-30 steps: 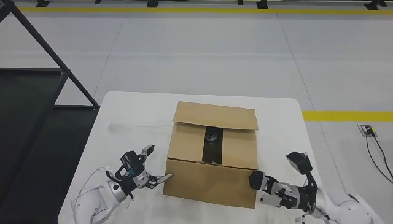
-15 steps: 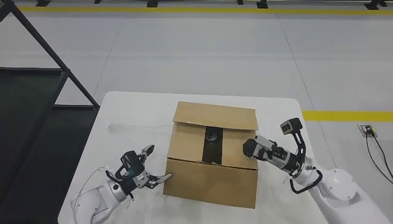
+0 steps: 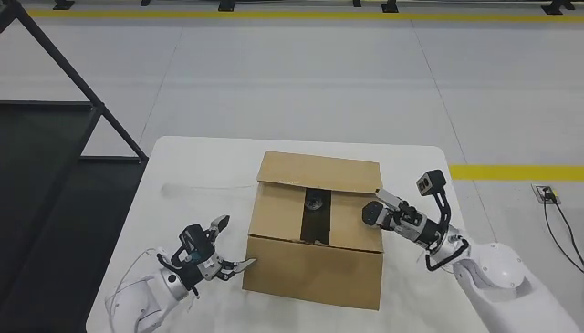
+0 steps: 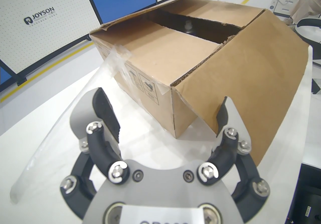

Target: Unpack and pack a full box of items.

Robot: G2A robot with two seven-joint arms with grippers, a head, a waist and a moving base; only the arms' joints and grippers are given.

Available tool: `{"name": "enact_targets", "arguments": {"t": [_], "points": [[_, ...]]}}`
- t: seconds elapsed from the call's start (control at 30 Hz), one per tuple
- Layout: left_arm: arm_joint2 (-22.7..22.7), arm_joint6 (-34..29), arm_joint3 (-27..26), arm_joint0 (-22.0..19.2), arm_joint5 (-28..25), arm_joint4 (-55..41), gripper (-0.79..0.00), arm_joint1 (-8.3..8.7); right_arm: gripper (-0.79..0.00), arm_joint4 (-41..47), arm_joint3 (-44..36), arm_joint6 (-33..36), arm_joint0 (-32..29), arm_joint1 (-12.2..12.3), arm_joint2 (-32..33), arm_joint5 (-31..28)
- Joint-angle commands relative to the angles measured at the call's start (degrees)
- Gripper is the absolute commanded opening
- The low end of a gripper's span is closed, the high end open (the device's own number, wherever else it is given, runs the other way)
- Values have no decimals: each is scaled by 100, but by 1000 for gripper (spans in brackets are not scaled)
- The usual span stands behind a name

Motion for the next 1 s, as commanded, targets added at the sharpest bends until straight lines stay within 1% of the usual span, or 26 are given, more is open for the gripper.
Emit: {"name": "enact_targets", "arguments": {"t": [0.0, 0.17, 0.3, 0.43, 0.5, 0.57, 0.97], "points": [[0, 0, 0, 0, 0, 0, 0, 0, 0, 44, 53, -125, 86, -42, -82, 137], [0, 0, 0, 0, 0, 0, 0, 0, 0, -17, 284, -424, 372, -155, -302, 464], [0, 0, 0, 0, 0, 0, 0, 0, 0, 127, 445, -360, 514, -229, -369, 352], [0, 0, 0, 0, 0, 0, 0, 0, 0, 316, 490, -856, 676, -349, -494, 365], [0, 0, 0, 0, 0, 0, 0, 0, 0, 371, 504, -1294, 762, -429, -592, 340], [0, 0, 0, 0, 0, 0, 0, 0, 0, 507, 524, -1469, 845, -503, -697, 341], [0, 0, 0, 0, 0, 0, 0, 0, 0, 570, 538, -1503, 859, -527, -725, 355]]}}
